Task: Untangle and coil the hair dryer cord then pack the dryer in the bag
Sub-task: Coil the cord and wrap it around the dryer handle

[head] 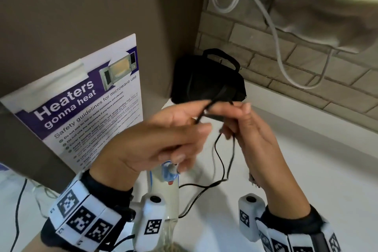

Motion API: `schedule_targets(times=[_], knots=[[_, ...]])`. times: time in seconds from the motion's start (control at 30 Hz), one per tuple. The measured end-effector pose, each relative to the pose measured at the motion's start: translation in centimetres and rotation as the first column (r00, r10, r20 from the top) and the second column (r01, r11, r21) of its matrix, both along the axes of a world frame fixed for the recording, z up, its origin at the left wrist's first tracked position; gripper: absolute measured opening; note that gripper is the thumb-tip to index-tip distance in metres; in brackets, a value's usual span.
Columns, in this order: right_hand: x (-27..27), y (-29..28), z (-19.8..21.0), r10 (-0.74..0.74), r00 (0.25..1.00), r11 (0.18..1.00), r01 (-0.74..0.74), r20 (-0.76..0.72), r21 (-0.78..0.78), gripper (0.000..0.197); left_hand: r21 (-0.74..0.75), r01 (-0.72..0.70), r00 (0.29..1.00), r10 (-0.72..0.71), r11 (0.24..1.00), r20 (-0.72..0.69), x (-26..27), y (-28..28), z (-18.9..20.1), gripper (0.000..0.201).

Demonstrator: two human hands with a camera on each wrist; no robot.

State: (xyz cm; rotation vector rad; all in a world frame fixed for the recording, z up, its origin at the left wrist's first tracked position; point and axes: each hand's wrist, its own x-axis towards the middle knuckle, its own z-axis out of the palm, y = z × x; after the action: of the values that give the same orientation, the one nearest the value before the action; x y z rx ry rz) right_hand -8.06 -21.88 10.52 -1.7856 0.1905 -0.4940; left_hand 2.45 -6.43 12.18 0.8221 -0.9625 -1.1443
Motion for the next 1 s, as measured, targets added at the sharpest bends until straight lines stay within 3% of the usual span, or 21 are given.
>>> schedule_targets(times=[0.1,0.3,0.5,0.63,0.83,1.0], knots=[[-0.6,-0.8,-1.0,-0.104,0.993,0.994,0.105,-0.057,0.01,0.028,-0.099,-0.102,0.977,0.081,0.99,-0.195,1.2,0.2,-1.3,0.057],[-2.6,-1.1,-3.6,-0.12,0.975,0.992,0.108,-0.186,-0.073,0.023,-0.143,-0.29,0.936,0.249,0.946,-0.25,2.7,-0.1,-2.8,0.053],[-4.5,-2.3,-5.2,-0.243,0.933,0.966,0.207,-0.266,-0.155,0.026,-0.031,-0.421,0.84,0.377,0.907,-0.39,3.6,-0.6,-3.9,0.043],[-5.3,-3.5,-6.9,-0.298,0.909,0.944,0.237,-0.29,-0.229,0.025,0.077,-0.514,0.778,0.502,0.855,-0.379,3.5,-1.2,-4.7,0.042],[-7.2,-4.1,-8.1,-0.321,0.873,0.901,0.162,-0.367,-0.403,0.028,0.18,-0.662,0.666,0.682,0.727,-0.302,3.8,-1.3,-5.2,0.04],[-8.3,-3.6,-8.5,-0.213,0.82,0.86,-0.101,-0.532,-0.5,0.03,0.201,-0.693,0.599,0.709,0.692,-0.372,3.7,-2.2,-5.8,0.032]])
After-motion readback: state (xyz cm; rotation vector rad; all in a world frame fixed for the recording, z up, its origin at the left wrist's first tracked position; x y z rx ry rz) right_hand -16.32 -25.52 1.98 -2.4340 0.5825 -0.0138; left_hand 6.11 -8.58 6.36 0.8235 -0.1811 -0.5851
